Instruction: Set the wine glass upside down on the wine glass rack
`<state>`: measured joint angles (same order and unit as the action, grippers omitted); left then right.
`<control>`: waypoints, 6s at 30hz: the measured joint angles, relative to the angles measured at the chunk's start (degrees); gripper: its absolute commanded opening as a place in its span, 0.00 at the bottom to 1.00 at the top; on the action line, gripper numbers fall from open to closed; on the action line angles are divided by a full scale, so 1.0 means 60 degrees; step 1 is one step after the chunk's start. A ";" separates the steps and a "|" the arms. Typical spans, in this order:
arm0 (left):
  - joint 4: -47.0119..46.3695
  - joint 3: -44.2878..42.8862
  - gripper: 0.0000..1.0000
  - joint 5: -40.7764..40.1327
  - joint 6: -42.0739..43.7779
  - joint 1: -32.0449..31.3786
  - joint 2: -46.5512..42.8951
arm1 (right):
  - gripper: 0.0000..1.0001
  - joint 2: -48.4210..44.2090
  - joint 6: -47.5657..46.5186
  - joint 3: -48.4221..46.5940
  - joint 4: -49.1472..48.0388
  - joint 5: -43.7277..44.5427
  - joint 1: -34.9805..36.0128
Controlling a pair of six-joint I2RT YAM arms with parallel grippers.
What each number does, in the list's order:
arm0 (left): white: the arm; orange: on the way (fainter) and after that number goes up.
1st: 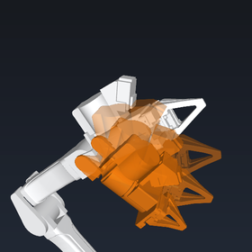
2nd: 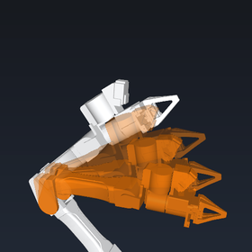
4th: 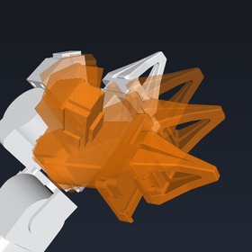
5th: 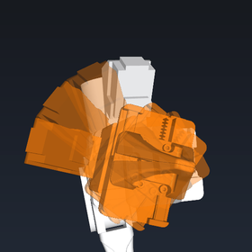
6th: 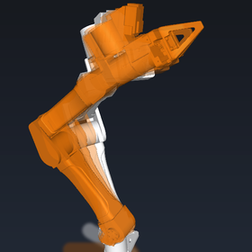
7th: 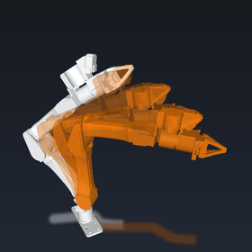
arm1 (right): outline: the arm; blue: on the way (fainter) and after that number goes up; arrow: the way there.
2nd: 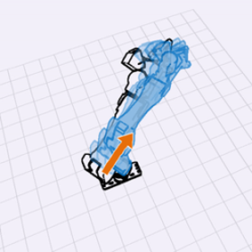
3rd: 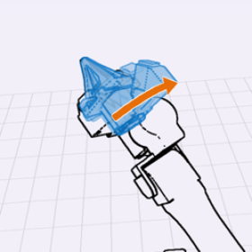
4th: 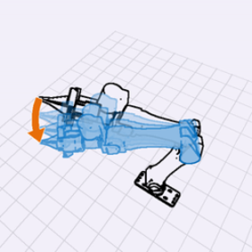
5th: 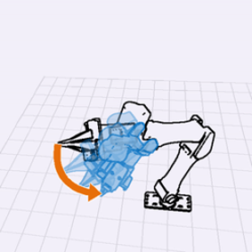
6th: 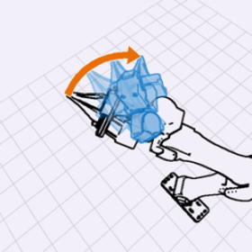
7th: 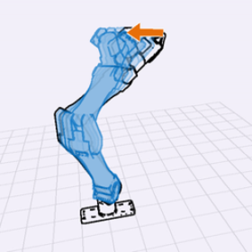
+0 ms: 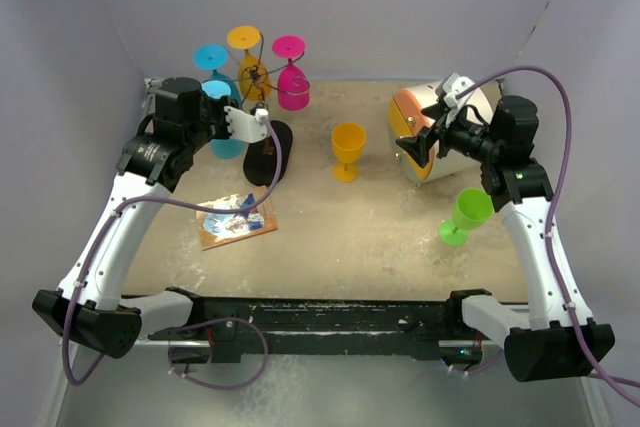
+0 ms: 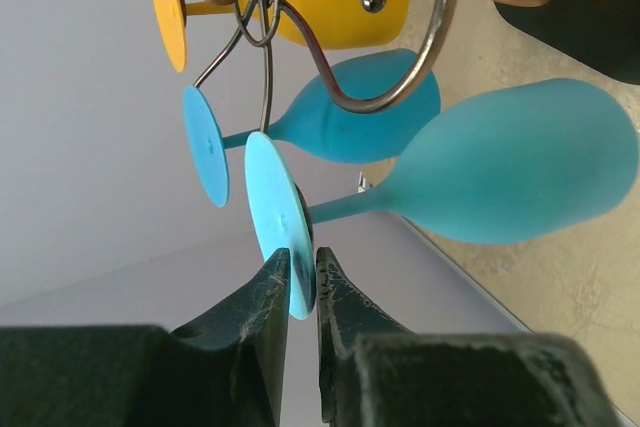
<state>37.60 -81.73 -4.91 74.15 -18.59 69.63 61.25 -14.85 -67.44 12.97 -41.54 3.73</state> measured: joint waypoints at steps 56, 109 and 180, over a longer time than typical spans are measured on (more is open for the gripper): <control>0.0787 0.0379 0.99 0.2011 -0.7282 0.1104 -0.3883 | 0.81 0.2608 -0.0787 -0.2528 0.1406 0.3034 0.2645; 0.0663 0.0386 0.99 0.1078 -0.7992 0.1468 -0.3989 | 0.00 0.3938 -0.0328 -0.4422 0.3075 0.4896 0.3034; -0.1894 -0.2087 0.37 0.7362 -1.6848 -0.0117 0.1497 | 0.00 0.1625 0.2951 -0.4674 -0.0226 0.1213 0.2896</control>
<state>26.24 -94.26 39.27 -26.94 -19.29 78.61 71.00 2.85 -95.48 11.62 -34.26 21.10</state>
